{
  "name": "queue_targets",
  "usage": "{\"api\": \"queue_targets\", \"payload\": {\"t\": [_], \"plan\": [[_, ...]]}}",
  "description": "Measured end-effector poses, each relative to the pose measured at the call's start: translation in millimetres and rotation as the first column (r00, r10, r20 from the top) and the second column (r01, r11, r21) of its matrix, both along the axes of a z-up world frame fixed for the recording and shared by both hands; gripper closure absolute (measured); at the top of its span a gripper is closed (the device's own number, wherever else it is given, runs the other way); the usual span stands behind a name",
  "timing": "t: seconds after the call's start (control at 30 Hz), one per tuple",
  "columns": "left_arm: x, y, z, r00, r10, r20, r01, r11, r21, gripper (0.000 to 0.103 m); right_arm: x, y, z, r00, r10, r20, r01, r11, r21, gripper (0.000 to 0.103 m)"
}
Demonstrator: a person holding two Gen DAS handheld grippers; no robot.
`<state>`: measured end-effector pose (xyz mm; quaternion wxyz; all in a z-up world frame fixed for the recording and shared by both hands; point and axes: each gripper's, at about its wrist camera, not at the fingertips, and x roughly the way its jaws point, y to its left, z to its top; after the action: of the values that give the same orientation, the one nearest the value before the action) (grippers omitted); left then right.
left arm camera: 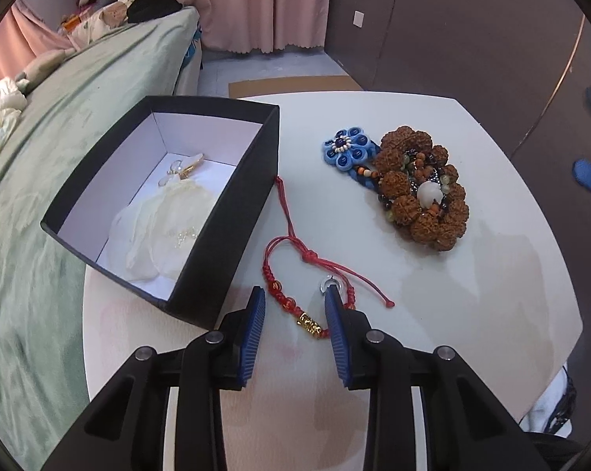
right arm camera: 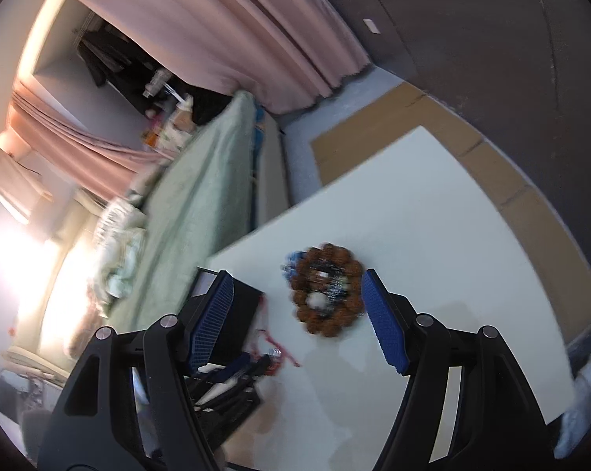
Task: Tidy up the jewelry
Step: 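Grasp the red string bracelet with the left tool while the right tool grasps the brown bead bracelet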
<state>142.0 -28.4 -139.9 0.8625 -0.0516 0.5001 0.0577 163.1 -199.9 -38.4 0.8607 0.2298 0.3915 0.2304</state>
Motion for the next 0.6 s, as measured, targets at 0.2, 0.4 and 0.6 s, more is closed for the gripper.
{"api": "queue_targets", "payload": {"t": [0.2,0.4,0.6], "plan": [[1,3,1,1.0,0.013,-0.009,-0.014,1.0,-0.012,0.098,21,3,-32,0.989,-0.008,-0.145,0.004,1.0,-0.024,0.043],[-2,9,11,1.0,0.004,0.018,-0.003,0.997,-0.074,0.098,28,13,-47,0.978,0.015,-0.21,-0.017,1.0,-0.01,0.052],[-6,16,32,0.997,-0.005,0.077,0.015,0.991,-0.131,0.098,33,26,-65,0.958,0.032,-0.284,-0.03,0.999,0.013,0.061]]}}
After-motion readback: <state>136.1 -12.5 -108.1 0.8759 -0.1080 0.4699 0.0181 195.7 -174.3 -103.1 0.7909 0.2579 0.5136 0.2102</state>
